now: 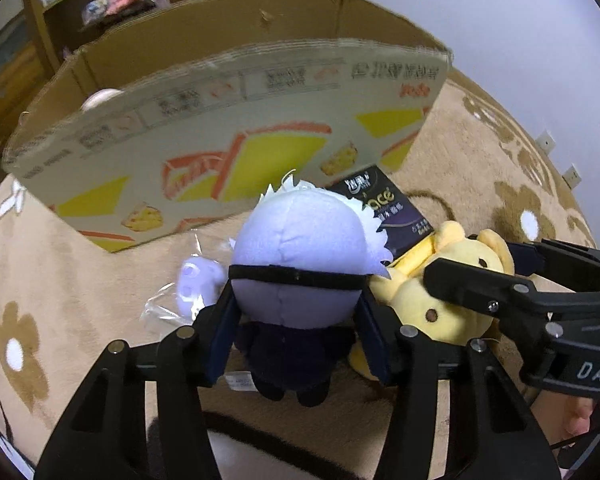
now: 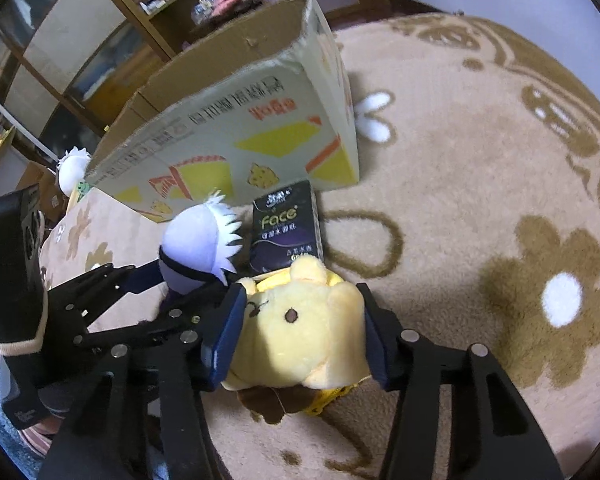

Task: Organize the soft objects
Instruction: 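Lift both plushes over the box and open both tools to drop them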

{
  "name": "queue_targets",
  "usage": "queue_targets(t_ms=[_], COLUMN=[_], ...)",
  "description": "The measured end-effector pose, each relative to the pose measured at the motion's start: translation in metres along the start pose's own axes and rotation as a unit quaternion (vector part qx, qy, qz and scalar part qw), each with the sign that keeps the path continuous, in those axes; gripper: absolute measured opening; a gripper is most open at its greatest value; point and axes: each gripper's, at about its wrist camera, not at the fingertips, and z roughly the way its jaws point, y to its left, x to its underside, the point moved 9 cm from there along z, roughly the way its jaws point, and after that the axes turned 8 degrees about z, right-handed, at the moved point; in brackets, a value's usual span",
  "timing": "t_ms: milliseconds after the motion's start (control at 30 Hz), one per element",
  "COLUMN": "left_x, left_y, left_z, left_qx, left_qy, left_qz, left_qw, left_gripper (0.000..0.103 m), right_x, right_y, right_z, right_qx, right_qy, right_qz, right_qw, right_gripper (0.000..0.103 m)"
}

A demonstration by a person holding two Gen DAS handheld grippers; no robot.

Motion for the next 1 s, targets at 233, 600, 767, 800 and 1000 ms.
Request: queue_targets(t_ms=[233,600,767,800,1000], left_x=[-0.003,-0.021,-0.031,-0.033,-0.052], left_y=[0.005,0.022,0.031,0.034,0.052], left_z=[-0.028,-0.104,-0.139,-0.146,-0.172], left_qx=[-0.020,-0.109,-0.122,-0.130,-0.152], left_qy=[-0.036,-0.161,-0.216,-0.226,-0.265], left_qz=[-0.007,-0.022,-0.027,-0.027,-0.027], left_qw=[0.9991,0.9807,0.9683,0.9650,0.9518], left_gripper=[0.053,0.054,0.054,0.054,0.054], right_x=[-0.012,-0.037,-0.052,-0.054,-0.082], right_y=[0.003,0.028,0.041,0.044,0.064], right_z=[-0.027,-0.092,-0.121,-0.125,-0.152], right_qx=[-0.005,-0.016,-0.020,-0.022,-0.014], right_qy=[-0.052,-0.189,-0.239,-0.245,-0.291], right_qz=[-0.012,-0.064,-0.085,-0.090,-0.127], right_qw=[0.999,0.980,0.967,0.965,0.948], right_gripper=[0.055,0.055,0.055,0.055,0.055])
